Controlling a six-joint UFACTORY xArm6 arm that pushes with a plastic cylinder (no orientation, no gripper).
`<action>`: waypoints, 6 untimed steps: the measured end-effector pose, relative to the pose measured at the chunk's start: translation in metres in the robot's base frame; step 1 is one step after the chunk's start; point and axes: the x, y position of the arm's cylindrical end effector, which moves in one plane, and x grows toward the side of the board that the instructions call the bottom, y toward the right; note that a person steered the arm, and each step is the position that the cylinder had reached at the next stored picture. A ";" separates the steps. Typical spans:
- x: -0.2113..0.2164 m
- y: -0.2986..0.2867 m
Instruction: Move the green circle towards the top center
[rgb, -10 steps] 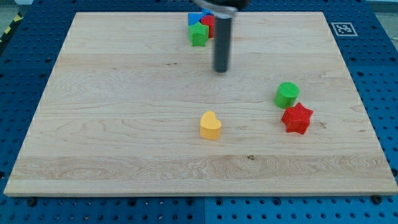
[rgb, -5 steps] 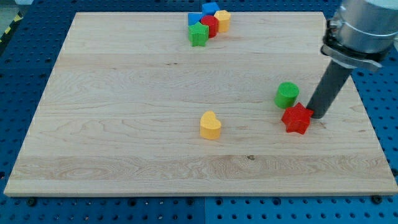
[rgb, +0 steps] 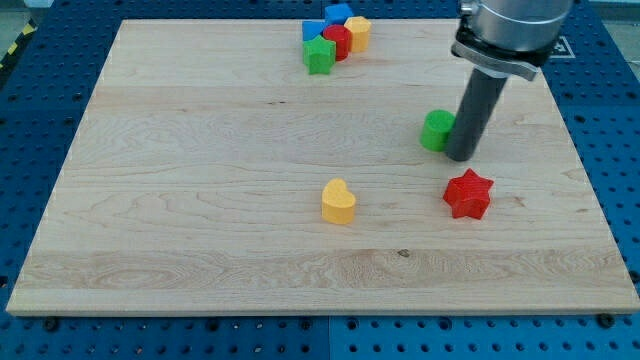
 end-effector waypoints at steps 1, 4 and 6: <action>-0.018 -0.019; -0.072 -0.050; -0.092 -0.065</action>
